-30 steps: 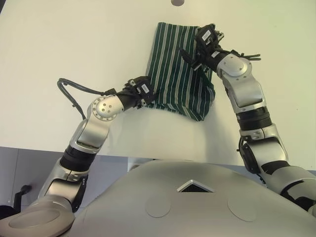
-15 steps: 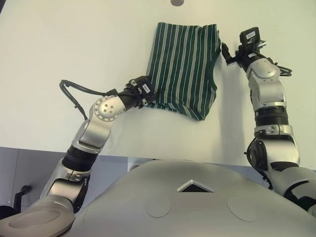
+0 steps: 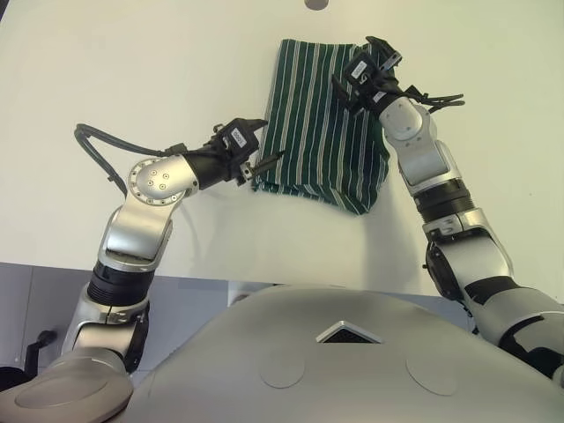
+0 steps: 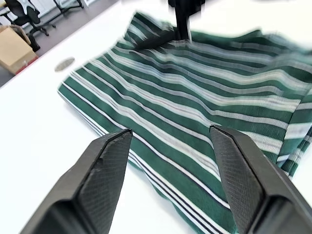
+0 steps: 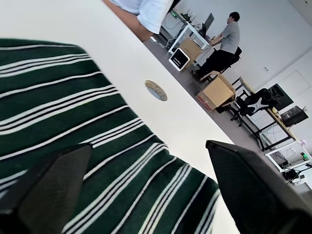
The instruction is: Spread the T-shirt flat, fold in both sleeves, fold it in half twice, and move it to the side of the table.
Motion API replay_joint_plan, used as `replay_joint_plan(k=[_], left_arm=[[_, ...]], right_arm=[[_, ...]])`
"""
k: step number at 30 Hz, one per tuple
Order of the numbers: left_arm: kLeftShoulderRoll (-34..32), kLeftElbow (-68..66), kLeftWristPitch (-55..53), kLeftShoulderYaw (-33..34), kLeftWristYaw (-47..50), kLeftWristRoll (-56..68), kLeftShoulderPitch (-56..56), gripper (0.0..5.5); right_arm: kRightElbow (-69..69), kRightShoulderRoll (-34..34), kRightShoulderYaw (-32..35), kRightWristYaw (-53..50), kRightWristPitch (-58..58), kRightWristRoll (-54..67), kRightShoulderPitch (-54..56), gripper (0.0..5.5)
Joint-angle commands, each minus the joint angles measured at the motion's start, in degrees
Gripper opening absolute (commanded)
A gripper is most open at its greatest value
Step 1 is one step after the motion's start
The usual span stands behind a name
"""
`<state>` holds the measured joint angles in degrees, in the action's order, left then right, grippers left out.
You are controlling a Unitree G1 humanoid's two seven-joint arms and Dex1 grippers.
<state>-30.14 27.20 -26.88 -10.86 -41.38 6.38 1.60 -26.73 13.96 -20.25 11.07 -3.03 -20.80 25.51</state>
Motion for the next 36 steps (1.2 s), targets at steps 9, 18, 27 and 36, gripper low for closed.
replay_joint_plan(k=[9, 18, 27, 36], left_arm=[[-1.92, -7.37, -1.50, 2.96, 1.65, -0.79, -5.33, 2.91], [-0.81, -0.73, 16.01, 11.65, -0.49, 6.44, -5.85, 2.91], [-19.71, 8.33, 29.83, 17.40, -20.44, 6.71, 10.14, 2.91], [-20.26, 2.83, 46.82, 9.38, -18.59, -8.46, 20.77, 2.91]], right_arm=[[-23.05, -10.70, -0.61, -7.62, 8.39, -1.23, 13.11, 4.37], [18.42, 3.29, 15.07, 19.33, -7.41, 25.42, 6.31, 4.37], [57.12, 43.84, 27.01, 65.30, -22.08, 50.53, -23.93, 4.37], [59.56, 43.32, 15.90, 60.61, -8.41, 33.22, -43.43, 4.37]])
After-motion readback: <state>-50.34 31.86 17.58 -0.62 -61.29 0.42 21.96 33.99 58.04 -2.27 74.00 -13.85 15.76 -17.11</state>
